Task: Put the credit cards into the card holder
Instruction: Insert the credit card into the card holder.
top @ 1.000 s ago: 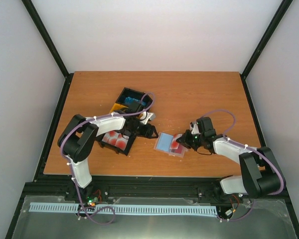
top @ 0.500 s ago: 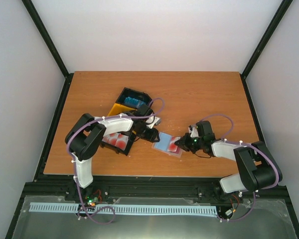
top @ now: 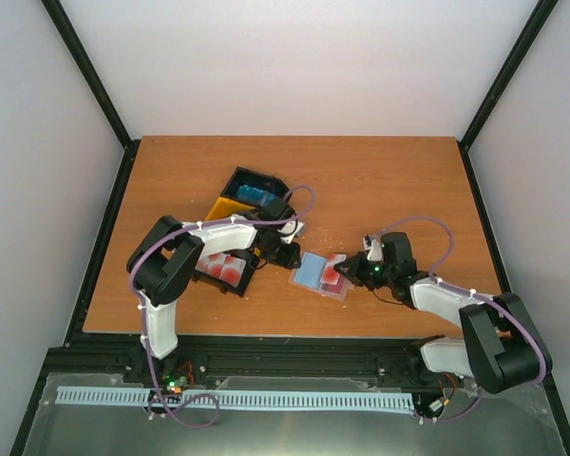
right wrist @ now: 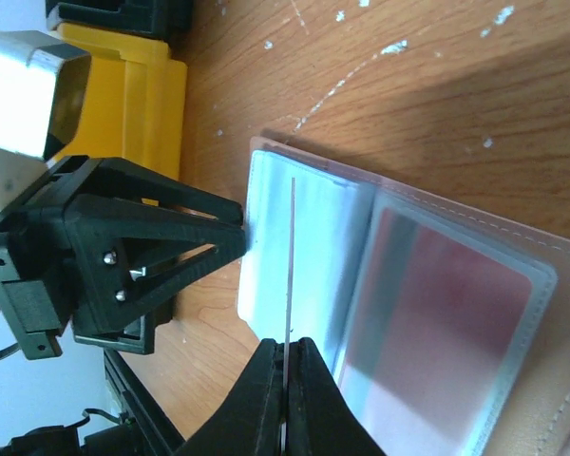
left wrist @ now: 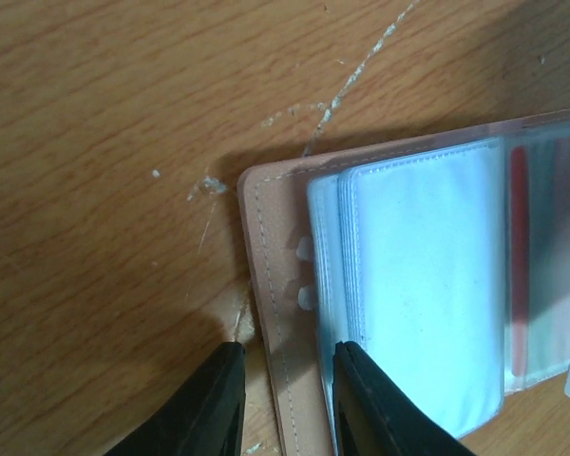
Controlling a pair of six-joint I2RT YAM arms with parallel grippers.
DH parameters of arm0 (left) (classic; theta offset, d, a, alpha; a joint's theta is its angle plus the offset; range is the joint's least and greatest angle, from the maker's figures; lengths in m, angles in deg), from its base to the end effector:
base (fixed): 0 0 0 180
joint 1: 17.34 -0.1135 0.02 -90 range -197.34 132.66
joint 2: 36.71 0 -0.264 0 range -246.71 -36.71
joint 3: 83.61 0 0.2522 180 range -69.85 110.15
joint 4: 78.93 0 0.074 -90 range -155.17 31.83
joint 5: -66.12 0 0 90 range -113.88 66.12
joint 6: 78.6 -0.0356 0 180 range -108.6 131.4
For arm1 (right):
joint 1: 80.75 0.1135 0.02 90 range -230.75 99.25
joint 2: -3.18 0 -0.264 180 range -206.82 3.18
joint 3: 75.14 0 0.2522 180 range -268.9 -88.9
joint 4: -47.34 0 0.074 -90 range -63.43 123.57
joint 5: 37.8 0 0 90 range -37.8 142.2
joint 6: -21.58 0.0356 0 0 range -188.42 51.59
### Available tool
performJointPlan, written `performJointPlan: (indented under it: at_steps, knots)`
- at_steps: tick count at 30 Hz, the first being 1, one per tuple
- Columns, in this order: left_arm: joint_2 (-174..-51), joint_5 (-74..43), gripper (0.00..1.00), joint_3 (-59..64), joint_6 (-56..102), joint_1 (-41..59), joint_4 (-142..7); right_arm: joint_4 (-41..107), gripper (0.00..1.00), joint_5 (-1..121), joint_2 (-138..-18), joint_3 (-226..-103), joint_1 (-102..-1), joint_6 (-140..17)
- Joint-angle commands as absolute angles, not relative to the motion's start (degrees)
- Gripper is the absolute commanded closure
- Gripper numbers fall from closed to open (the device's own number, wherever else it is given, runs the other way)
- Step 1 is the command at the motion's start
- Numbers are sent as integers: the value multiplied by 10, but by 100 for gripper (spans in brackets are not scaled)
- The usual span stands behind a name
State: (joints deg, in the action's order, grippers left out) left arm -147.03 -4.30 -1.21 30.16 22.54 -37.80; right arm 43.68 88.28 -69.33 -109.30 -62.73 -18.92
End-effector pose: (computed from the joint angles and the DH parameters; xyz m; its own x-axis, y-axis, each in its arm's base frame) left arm 0.2786 -0.2483 0.1425 -0.9024 0.3592 -0.2379 0.4286 0.8044 -0.4113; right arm 0.1978 0.0864 0.1400 -0.9199 0.3470 -0.1829 0.0513 0.5687 0.8210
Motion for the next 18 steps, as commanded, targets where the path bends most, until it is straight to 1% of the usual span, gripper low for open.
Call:
performJointPlan:
  at_steps: [1,6,18]
  knots:
    - [-1489,-82,72,-7,311,229,-349,455,97,877,-713,-1087,-629,-192]
    - [-1490,-79,74,-9,312,229,-348,495,97,885,-743,-1083,-629,-179]
    - [-1489,-68,74,-7,306,229,-350,588,97,920,-819,-1076,-630,-151]
